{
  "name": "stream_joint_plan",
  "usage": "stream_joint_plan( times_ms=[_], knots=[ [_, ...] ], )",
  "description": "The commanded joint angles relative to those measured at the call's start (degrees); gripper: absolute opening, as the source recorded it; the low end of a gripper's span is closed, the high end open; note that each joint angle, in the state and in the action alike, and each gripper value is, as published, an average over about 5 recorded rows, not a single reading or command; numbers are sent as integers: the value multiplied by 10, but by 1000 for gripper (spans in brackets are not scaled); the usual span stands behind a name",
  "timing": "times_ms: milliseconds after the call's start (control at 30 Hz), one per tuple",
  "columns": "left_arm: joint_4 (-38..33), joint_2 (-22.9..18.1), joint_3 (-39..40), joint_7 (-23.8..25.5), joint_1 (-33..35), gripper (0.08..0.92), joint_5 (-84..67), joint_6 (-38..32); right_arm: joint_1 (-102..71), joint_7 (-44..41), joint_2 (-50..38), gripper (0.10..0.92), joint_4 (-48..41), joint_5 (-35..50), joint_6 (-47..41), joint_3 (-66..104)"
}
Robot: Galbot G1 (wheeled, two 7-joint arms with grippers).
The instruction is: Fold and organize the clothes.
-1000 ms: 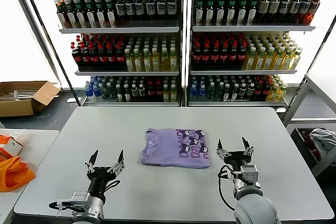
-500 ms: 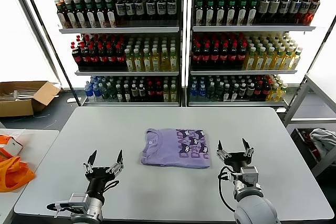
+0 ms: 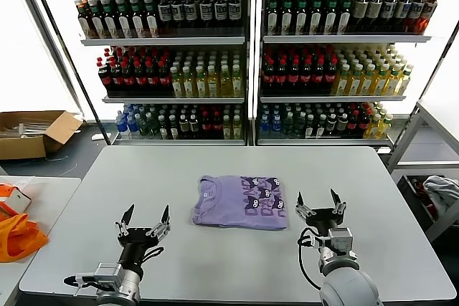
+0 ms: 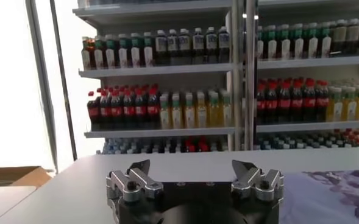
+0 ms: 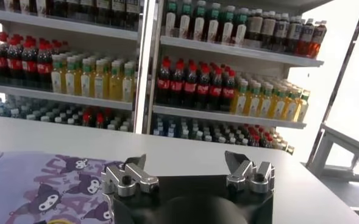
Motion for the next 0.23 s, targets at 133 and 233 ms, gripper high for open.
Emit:
stream_joint_plan(
  times_ms=[133, 233],
  knots=[
    [1, 1, 0, 1, -2, 823, -1, 1, -1, -2, -2, 823, -2, 0, 1, -1],
    [2, 1, 0, 0, -2, 823, -2, 1, 0, -2, -2, 823, -2, 0, 1, -1]
  ],
)
